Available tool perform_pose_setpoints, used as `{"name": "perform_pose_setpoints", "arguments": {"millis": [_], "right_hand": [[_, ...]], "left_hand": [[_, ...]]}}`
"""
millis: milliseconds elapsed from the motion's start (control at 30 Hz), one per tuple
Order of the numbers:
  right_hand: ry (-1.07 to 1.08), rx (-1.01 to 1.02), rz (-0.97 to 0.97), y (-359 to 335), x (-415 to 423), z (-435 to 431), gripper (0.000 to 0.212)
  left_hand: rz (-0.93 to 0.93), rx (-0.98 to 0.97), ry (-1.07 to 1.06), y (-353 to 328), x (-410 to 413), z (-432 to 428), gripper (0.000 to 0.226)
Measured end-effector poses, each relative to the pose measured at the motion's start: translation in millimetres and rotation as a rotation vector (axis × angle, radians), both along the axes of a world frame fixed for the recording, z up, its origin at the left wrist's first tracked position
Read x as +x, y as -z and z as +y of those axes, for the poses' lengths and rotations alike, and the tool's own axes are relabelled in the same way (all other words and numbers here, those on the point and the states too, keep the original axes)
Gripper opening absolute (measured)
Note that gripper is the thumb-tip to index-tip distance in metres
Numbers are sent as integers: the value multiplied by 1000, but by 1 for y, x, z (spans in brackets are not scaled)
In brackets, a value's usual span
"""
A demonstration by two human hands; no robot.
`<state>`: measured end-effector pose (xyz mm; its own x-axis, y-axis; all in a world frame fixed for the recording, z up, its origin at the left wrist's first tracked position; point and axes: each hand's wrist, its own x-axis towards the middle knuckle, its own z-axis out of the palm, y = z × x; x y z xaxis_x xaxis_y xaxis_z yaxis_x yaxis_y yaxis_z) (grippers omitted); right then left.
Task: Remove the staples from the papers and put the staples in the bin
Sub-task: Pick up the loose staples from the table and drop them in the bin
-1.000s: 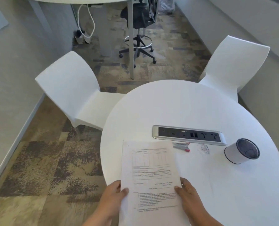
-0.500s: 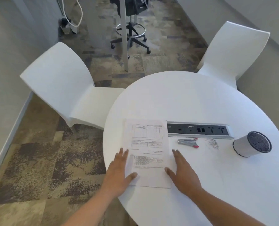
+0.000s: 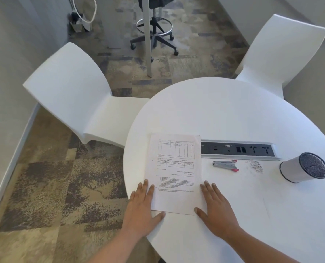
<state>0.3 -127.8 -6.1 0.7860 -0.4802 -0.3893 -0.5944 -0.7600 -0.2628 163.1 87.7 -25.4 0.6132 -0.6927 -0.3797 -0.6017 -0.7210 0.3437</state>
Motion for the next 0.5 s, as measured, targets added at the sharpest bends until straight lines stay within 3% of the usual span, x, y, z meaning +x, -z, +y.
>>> {"name": "perform_pose_setpoints", "arguments": {"millis": [133,333,500], "right_hand": [[68,101,-80,-2,-1,-6,78],[170,198,-184,-15,-31,-29,57],[364,176,-244,-21,-76,-83,40]], "left_hand": [[-154,-101,83,-2,-9,-12,94],[-107,-164,166,-3,-39,-77,78],[-71,-257,-23,2,-84,-153,82]]}}
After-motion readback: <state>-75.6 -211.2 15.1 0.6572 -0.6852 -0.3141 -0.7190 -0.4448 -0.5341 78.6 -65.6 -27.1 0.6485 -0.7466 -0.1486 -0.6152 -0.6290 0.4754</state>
